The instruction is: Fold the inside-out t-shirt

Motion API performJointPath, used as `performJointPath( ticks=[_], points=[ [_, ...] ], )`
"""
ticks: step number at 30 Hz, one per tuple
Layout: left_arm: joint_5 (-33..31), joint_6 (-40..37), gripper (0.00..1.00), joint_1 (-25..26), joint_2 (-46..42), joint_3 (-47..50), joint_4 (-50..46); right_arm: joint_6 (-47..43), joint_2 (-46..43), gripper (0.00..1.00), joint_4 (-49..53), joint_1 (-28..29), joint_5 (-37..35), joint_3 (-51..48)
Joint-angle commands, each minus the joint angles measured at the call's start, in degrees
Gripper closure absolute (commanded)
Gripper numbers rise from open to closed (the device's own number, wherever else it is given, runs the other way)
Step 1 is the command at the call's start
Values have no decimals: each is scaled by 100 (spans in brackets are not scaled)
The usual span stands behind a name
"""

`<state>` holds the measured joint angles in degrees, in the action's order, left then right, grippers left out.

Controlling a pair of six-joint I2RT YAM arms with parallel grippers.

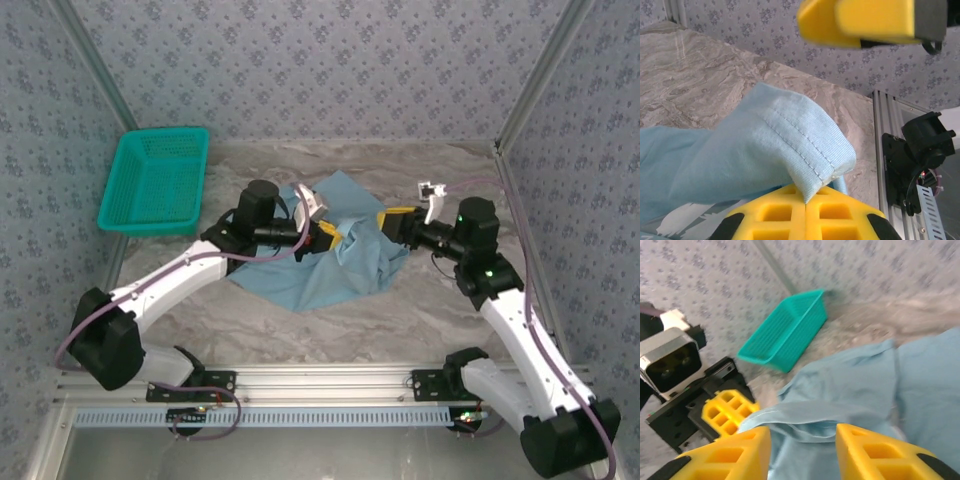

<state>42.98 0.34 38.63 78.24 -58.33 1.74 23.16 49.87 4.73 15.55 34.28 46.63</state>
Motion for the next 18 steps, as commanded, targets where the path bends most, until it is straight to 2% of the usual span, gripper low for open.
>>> performJointPath(
  ticks=[1,3,5,9,14,18],
  points=[
    [582,-240,100,-87,-273,194,683,-487,32,54,289,-17,-340,-252],
    [611,-373,100,-94,-259,143,532,-457,252,51,-146,40,177,-414],
    [691,-426,100,-110,-231,73,414,-498,396,46,-326,190,288,-491],
    [756,-416,100,-103,-206,26,354,-368,642,44,-700,219,451,-554],
    [764,-373,100,-107,-148,2,361,757,1025,44,-2073,-278,1389,-793],
    [776,-368,100,-103,-105,-35,329,1886,1273,43,-3047,-571,1760,-1008]
  ],
)
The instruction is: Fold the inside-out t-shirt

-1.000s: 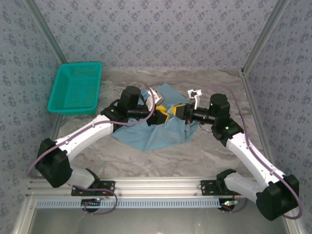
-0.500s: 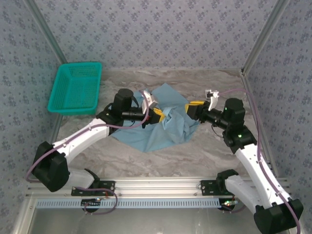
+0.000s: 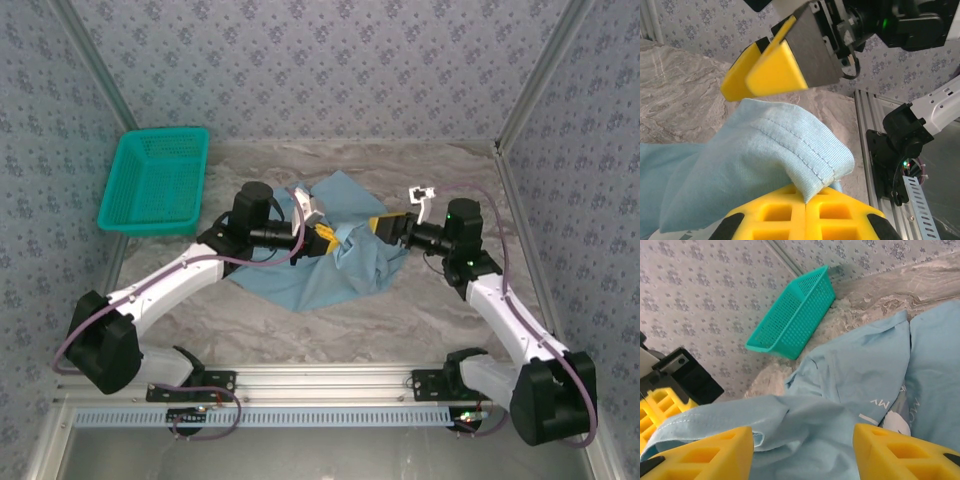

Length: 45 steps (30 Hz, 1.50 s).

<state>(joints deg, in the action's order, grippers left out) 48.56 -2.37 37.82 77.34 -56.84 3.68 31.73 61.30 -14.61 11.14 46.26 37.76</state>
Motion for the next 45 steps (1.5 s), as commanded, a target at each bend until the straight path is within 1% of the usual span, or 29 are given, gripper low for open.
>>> performJointPath(
  ticks=[1,3,5,9,11,17,23,25,26,30,36,39,40,41,43,44,45],
  points=[
    [217,-101,100,-28,-3,-193,128,1176,210,42,-1276,-129,577,-118],
    [220,-119,100,-29,-1,-204,100,1472,387,39,-1475,-22,530,-65],
    [218,-139,100,-24,0,-214,66,1542,484,35,-1458,86,461,-8],
    [207,-146,100,-23,-3,-214,36,1622,621,35,-1458,267,427,115],
    [207,-145,100,-24,6,-218,23,1592,657,37,-1423,328,427,119],
    [186,-143,100,-14,19,-214,-7,1690,657,49,-1547,508,430,60],
    [124,-152,100,-16,61,-225,-34,1898,533,50,-1713,634,293,-13],
    [70,-150,100,-20,57,-239,-37,2031,524,53,-1888,704,245,-57],
    [52,-157,100,-19,64,-240,-39,2071,511,56,-1925,721,228,-81],
    [15,-150,100,1,97,-249,-62,2125,412,73,-1948,752,108,-124],
    [-99,-139,100,-4,63,-218,-70,1996,128,100,-1494,708,-22,-84],
    [-109,-98,100,-11,30,-186,-14,1603,-60,100,-901,603,-97,14],
    [-87,-82,100,-10,19,-162,20,1355,-135,96,-476,557,-156,92],
    [-82,-78,100,-5,2,-146,56,1042,-216,89,-60,503,-222,155],
    [-65,-62,100,-8,-17,-111,115,256,-433,65,848,469,-498,312],
    [-44,-74,100,-8,-21,-119,117,-348,-537,59,1345,466,-582,383],
    [-21,-82,100,-4,-17,-128,111,-1065,-645,55,1870,452,-663,444]
  ],
)
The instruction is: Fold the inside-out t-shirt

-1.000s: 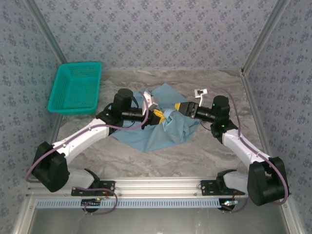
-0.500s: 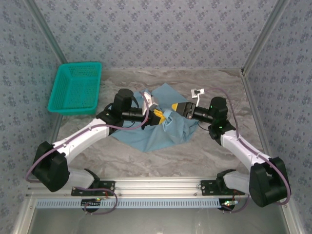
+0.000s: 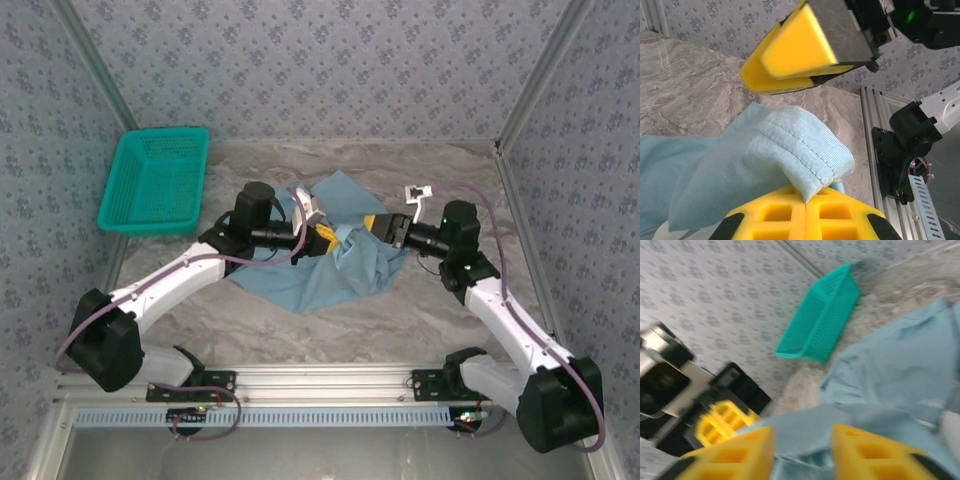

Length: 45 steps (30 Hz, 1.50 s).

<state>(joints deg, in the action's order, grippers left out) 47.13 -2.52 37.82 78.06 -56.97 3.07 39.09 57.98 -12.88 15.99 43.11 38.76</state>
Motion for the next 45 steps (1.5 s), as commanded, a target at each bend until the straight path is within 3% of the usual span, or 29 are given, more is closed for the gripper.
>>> performJointPath(
  ticks=[1,5,10,13,24,36,39,45],
  points=[
    [165,-64,100,-3,-90,-126,160,-2275,-412,53,1958,-49,-392,354],
    [202,-69,100,-7,-105,-147,123,-3905,-396,49,2604,-7,-817,533],
    [207,-77,100,-11,-150,-135,58,-5127,-146,37,2185,449,-1565,369],
    [229,-102,100,-4,-142,-163,28,-5731,48,37,2125,619,-1854,456],
    [284,-119,100,-5,-104,-174,-8,-6347,396,41,1249,736,-1708,544],
    [341,-88,100,-4,-3,-234,-17,-7142,123,46,1358,1062,-1840,683],
    [348,-64,100,-11,22,-236,-1,-7188,117,51,1369,1099,-1785,720],
    [316,-62,100,-3,51,-245,-28,-7205,-31,83,1514,1203,-1936,695]
  ],
)
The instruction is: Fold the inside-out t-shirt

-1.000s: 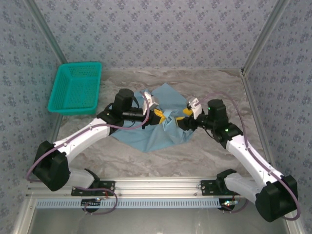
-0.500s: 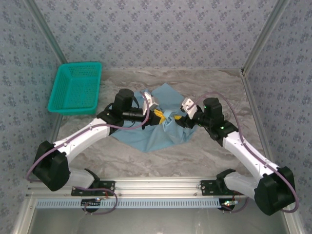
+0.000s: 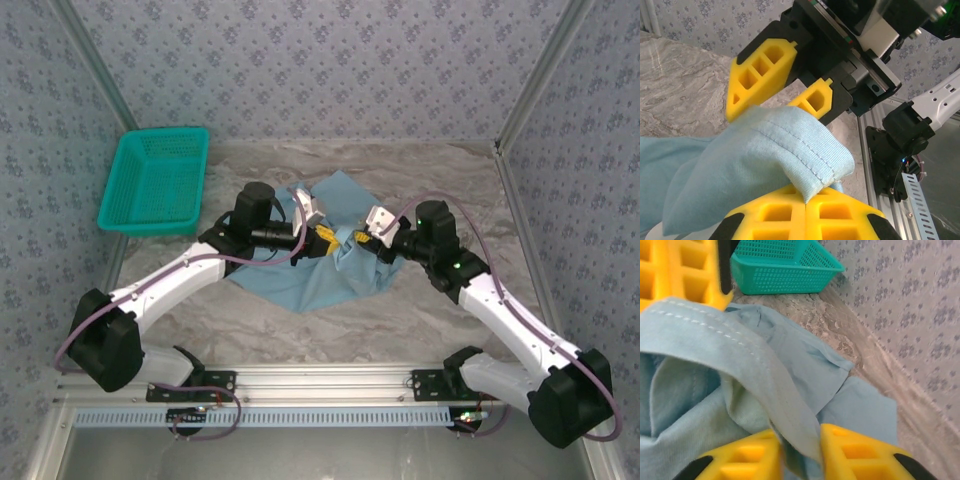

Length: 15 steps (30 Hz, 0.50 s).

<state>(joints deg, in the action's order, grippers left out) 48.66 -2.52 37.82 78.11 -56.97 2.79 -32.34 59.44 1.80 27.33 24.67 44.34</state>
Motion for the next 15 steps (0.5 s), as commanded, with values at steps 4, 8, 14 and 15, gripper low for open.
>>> performJointPath(
  ticks=[4,8,14,15],
  points=[
    [-46,-39,100,-38,86,-245,-15,338,-398,99,428,123,-343,276],
    [-862,184,86,-53,20,-218,19,1042,-516,100,1744,93,-468,890],
    [-1863,624,38,21,-508,237,315,2145,-238,100,3215,79,-147,1912],
    [-1930,659,37,79,-616,334,330,2237,-203,100,3414,80,-115,2023]
  ],
)
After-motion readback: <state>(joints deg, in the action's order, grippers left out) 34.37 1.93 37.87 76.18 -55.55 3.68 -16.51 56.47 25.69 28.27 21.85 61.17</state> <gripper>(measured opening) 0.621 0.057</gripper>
